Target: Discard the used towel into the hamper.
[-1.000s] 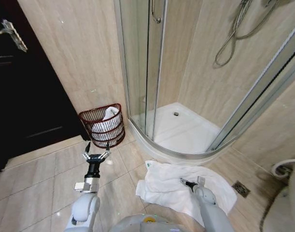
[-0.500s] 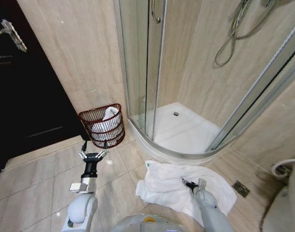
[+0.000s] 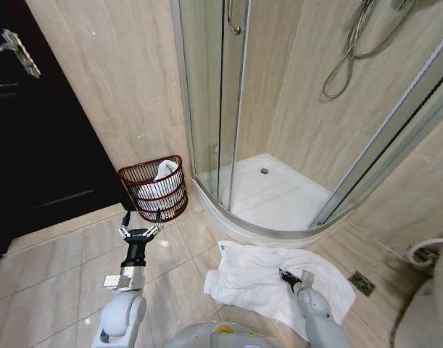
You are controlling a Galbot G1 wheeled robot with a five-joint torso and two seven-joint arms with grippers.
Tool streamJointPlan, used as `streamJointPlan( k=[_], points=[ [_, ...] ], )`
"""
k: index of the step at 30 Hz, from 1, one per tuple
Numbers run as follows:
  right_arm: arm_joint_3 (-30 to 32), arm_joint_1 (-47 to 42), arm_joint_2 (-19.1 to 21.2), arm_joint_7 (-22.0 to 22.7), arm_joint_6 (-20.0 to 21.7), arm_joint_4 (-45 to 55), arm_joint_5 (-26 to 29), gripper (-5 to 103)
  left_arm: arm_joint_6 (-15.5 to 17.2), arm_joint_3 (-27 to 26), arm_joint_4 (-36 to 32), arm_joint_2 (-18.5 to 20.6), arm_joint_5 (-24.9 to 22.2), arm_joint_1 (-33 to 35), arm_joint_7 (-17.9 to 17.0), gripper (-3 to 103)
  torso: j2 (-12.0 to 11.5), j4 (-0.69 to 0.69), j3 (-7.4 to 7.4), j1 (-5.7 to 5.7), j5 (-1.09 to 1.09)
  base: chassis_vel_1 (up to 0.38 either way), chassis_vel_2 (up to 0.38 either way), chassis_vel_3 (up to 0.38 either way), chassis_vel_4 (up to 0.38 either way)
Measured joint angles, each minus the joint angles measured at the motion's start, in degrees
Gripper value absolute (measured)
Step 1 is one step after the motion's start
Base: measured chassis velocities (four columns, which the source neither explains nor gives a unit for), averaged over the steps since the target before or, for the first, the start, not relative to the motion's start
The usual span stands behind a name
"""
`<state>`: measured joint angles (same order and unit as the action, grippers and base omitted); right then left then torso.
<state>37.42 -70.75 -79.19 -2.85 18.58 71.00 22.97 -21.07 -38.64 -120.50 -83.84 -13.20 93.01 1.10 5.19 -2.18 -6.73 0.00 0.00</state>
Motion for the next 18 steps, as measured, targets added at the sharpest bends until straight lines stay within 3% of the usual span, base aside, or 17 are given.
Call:
streamJointPlan(
  k=[4,9,18],
  points=[
    [-0.4,-0.3,-0.4,0.3,-4.4,0.0,-1.7,15,0.0,0.1,0.0,0.0,-0.1,0.0,0.0,100,0.0,0.0,0.0,0.0,0.01,0.0,0.0,0.0,0.0],
    [-1.0,-3.2,-1.1,2.9,-14.6,3.6,-7.5,2,-0.4,0.1,0.4,0.3,-0.7,-0.1,0.0,100,0.0,-0.01,0.0,0.0,0.0,0.0,0.0,0.0,0.0],
    [0.1,-11.1,-2.3,3.5,-22.8,15.2,-11.5,2,-0.7,0.1,0.6,0.5,-1.3,-0.2,0.0,100,0.0,0.0,0.0,0.0,0.01,0.0,0.0,0.0,0.0]
  ],
)
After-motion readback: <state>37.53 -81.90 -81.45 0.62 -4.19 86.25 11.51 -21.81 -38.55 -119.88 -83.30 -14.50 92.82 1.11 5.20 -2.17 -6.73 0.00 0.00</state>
